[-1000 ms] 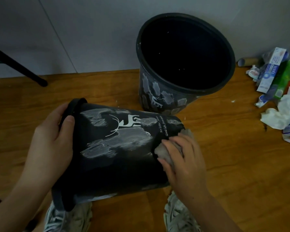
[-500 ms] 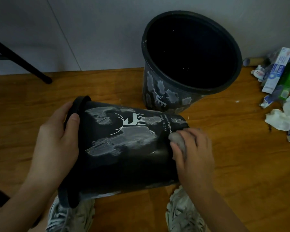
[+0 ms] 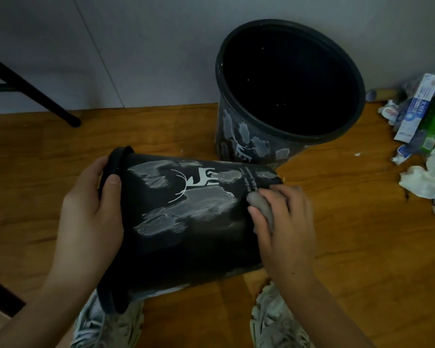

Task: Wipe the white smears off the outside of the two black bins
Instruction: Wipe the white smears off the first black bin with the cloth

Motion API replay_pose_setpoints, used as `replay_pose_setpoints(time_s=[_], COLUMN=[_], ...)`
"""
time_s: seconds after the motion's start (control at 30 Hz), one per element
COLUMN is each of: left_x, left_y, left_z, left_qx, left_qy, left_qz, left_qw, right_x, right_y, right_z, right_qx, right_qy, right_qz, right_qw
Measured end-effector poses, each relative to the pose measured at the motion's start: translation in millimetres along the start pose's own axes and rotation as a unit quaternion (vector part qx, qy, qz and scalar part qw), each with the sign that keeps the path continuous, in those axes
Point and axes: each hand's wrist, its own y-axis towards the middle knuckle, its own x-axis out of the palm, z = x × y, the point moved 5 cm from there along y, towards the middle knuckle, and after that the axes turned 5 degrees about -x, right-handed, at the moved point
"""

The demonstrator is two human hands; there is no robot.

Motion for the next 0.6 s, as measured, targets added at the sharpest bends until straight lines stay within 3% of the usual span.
replay_pose_setpoints(time_s=[0.2,0.3,0.5,0.6], left_x=[-1,-2,-2,-2], left_y=[-5,-9,-10,-12], left_z=[-1,-1,-2,0], left_qx=[-0.014,-0.019,-0.026,-0.023], left_qy=[-0.006,-0.015,-0.025,-0.034], left_qz=[0.004,-0.003,-0.013,-0.028], left_qw=[1.0,1.0,0.999,0.999], right_x=[18,18,13,21], right_y=[-2,-10,16,28], right_z=[-74,-78,-50,-81], right_qx=[-0.156,-0.223,-0.084,-0.127], right_qy=[0.02,0.033,0.005,0.015], right_qz=[-0.055,-0.07,-0.027,-0.062], right_qw=[0.986,0.972,0.996,0.99])
